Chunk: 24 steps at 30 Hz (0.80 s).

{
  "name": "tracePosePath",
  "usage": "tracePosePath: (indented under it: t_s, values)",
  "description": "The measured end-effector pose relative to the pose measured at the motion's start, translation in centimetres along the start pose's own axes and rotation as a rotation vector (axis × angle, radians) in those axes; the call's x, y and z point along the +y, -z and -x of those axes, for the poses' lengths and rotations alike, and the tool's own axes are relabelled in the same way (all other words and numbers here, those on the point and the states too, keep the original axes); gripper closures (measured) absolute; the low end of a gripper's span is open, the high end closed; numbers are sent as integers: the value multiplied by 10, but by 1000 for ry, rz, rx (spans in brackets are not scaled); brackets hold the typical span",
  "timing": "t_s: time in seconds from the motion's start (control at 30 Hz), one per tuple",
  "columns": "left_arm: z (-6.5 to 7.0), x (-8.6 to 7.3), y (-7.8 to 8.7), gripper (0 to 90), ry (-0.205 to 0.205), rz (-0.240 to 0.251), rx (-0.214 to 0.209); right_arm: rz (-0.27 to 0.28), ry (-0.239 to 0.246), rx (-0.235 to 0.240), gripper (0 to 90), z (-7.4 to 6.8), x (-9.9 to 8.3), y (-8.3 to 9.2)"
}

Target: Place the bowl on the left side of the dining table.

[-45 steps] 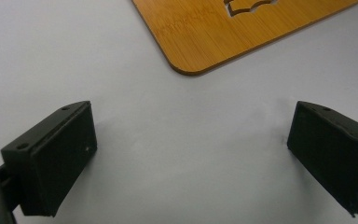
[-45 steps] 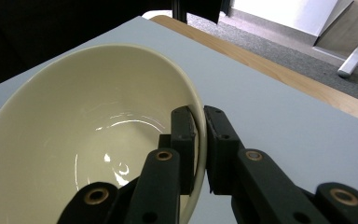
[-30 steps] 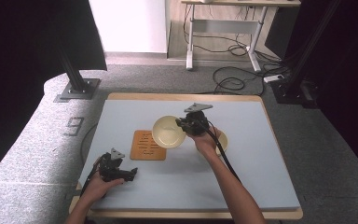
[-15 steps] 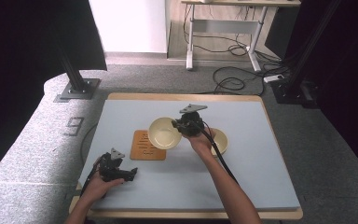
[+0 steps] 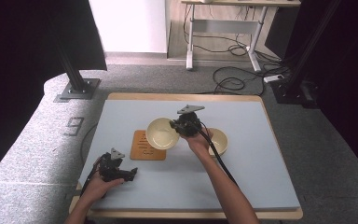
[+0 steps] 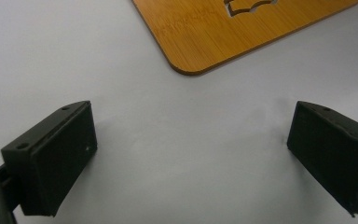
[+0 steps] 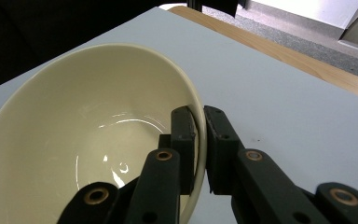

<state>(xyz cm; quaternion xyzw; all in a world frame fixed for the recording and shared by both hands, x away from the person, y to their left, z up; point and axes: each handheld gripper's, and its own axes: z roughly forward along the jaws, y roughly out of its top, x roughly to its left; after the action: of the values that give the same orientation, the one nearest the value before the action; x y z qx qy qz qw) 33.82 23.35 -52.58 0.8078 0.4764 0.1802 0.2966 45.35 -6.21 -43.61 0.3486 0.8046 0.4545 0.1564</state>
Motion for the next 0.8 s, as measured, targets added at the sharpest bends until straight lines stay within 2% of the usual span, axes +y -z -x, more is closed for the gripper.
tracePosePath:
  t_s: [0.8]
  values:
    - [0, 0, 0, 18, 0, 0, -1, -5, -11, 12, 835, -4, -3, -15]
